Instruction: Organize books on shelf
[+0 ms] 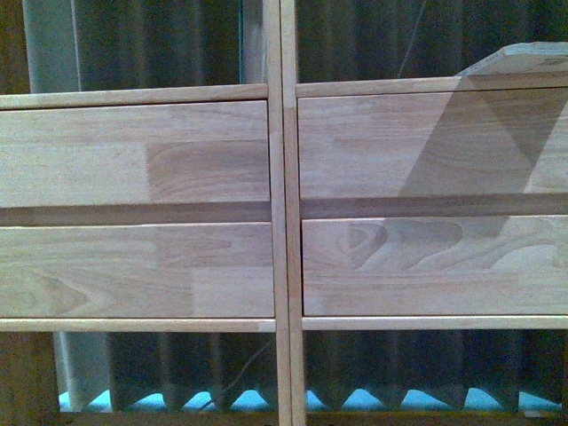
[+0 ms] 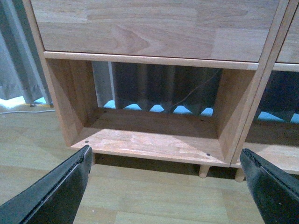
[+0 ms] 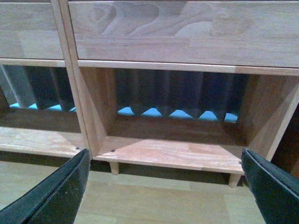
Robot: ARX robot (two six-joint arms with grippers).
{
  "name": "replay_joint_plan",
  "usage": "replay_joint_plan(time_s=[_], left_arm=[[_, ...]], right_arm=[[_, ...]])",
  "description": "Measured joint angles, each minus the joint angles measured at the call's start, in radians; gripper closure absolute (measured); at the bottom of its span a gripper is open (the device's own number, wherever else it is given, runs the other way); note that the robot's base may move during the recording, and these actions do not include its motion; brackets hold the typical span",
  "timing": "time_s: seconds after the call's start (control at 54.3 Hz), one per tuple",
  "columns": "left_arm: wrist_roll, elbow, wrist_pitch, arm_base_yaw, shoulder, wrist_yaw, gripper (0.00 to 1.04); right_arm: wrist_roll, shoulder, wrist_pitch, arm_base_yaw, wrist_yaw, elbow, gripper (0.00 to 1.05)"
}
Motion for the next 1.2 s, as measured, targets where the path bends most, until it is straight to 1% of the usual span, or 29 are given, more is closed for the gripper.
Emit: replay_joint_plan(time_s=[1.198], left_arm=[[0.0,0.0,0.0,0.0,0.0,0.0,0.07]], right_arm=[[0.0,0.0,0.0,0.0,0.0,0.0,0.07]])
